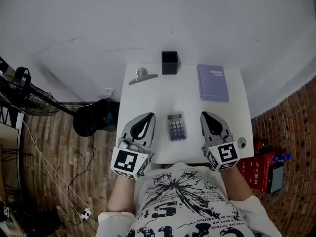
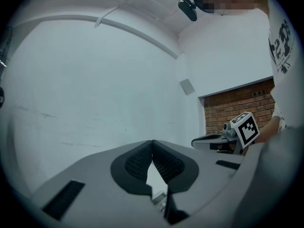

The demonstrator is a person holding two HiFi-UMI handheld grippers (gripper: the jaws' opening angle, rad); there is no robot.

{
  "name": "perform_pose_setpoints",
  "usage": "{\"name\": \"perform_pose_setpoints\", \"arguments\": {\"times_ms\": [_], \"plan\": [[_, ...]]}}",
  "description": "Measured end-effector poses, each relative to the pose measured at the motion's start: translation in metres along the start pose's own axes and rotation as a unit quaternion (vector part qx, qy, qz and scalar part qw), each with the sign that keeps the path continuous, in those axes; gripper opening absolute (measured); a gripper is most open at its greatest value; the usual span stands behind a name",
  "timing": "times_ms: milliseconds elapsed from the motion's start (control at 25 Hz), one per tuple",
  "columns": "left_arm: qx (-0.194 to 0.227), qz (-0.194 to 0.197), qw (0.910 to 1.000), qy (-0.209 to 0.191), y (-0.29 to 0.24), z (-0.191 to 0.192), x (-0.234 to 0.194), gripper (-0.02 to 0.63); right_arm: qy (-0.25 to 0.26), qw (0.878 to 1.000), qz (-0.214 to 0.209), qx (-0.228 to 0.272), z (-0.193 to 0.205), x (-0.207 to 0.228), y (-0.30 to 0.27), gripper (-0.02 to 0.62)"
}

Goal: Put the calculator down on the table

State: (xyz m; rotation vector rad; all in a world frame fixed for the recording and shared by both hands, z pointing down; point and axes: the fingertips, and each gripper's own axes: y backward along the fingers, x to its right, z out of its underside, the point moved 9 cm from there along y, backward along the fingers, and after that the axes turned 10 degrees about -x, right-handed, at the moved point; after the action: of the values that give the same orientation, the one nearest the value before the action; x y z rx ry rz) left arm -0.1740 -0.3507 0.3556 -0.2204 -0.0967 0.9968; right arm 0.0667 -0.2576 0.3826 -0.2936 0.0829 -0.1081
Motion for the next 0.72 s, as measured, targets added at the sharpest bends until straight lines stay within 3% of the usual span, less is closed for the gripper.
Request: {"name": "perform_pose_setpoints", "arguments": {"times_ms": [720], "plan": [[-0.021,0.000,0.9998,0.007,-0.0053,0.0037,0.0069,0.014,0.005,1.000,0.009,-0.003,0.0059,0.0085,-0.0001,0.012]]}}
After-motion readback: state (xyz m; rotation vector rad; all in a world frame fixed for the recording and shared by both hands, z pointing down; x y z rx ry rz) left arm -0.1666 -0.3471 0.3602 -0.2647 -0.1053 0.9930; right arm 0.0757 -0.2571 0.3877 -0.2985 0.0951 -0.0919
